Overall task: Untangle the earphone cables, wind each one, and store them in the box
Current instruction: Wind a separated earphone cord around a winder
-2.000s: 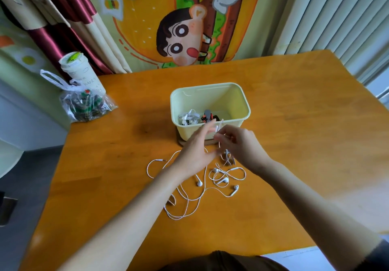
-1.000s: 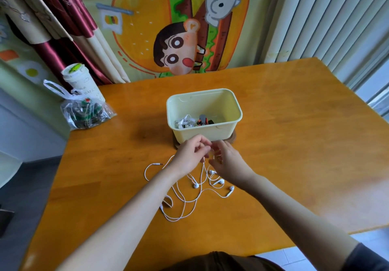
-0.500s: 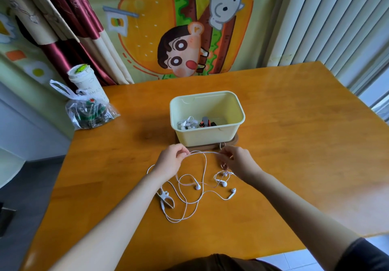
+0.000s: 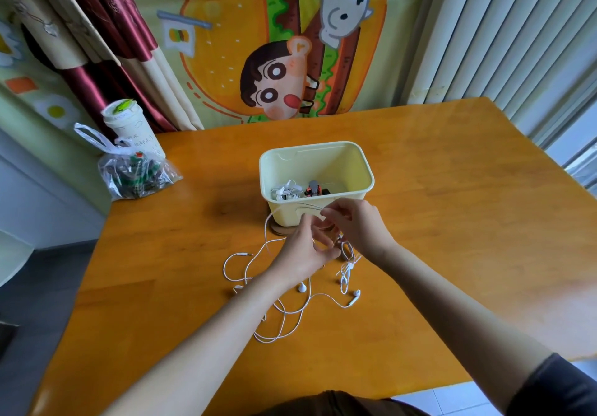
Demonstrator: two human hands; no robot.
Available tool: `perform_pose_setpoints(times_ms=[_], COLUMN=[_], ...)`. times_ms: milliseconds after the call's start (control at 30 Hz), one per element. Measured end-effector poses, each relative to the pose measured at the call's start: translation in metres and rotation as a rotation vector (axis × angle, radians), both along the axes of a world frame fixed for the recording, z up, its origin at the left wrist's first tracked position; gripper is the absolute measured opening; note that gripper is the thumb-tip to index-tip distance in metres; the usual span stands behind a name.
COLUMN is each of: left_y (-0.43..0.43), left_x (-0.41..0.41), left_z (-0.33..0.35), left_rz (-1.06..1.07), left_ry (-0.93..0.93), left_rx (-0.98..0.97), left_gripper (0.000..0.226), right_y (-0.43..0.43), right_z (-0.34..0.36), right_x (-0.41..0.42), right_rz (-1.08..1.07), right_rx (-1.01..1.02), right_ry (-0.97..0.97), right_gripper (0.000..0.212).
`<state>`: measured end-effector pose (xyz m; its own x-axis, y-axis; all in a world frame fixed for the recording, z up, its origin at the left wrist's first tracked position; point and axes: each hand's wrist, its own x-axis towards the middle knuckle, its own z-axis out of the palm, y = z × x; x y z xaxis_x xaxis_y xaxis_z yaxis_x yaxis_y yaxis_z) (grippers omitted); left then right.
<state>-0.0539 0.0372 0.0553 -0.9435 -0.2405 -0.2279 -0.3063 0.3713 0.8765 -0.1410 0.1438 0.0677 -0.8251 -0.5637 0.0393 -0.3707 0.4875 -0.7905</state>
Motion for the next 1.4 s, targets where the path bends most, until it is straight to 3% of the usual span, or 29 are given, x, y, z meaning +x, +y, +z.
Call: perform_pose_setpoints(times_ms=[67, 233, 300, 400, 500, 633, 800, 967, 1067, 1100, 1167, 1200, 1300, 1400], left_y=[0.000, -0.014, -0.022, -0.026, -0.035, -0.064, -0.082, -0.088, -0.086, -0.081, -0.065, -0.057, -0.038, -0.043], left_x=[0.002, 0.004, 0.003, -0.003, -0.006, -0.001, 0.010, 0.016, 0.017, 0.014, 0.006, 0.002, -0.007, -0.008], left_z=[-0.001, -0.004, -0.003, 0.002, 0.008, 0.010, -0.009, -0.015, -0.005, 0.000, 0.011, 0.016, 0.026, 0.022], left_rz=[-0.059, 0.000, 0.024, 0.008, 0.097, 0.257, 0.216, 0.220, 0.174, 0.127, 0.006, -0.044, -0.098, -0.074], left_ry=[-0.002, 0.078, 0.117, 0.171, 0.229, 0.259, 0.092, 0.032, 0.063, 0.079, 0.110, 0.126, 0.166, 0.144], left_rx=[-0.040, -0.136, -0.198, -0.261, -0.295, -0.371, -0.360, -0.399, -0.438, -0.428, -0.378, -0.353, -0.318, -0.237], left_gripper=[0.007, 0.023, 0.022, 0.019, 0.022, 0.022, 0.018, 0.020, 0.018, 0.017, 0.014, 0.012, 0.005, 0.004], right_y=[0.001, 0.012, 0.015, 0.007, 0.005, 0.022, 0.033, 0.044, 0.047, 0.044, 0.028, 0.018, -0.005, -0.003], right_z=[0.000, -0.003, -0.003, -0.001, -0.003, -0.006, -0.005, -0.013, -0.020, -0.020, -0.014, -0.009, 0.006, 0.014], right_x=[-0.003, -0.012, -0.011, 0.003, 0.007, -0.006, -0.027, -0.046, -0.041, -0.034, -0.015, -0.003, 0.019, 0.014], right_rz=[0.001, -0.058, 0.065, 0.289, 0.312, 0.192, -0.095, -0.321, -0.215, -0.123, 0.071, 0.154, 0.267, 0.228], right_rx=[0.019, 0.188, 0.213, 0.145, 0.171, 0.208, 0.104, 0.217, 0.502, 0.526, 0.366, 0.250, 0.066, 0.078], right_ry=[0.018, 0.132, 0.219, 0.050, -0.132, -0.202, -0.069, -0.101, -0.061, -0.023, 0.028, 0.038, 0.041, 0.090], right_gripper=[0.017, 0.022, 0.028, 0.031, 0.004, 0.026, 0.027, 0.028, 0.025, 0.036, 0.060, 0.062, 0.036, 0.017])
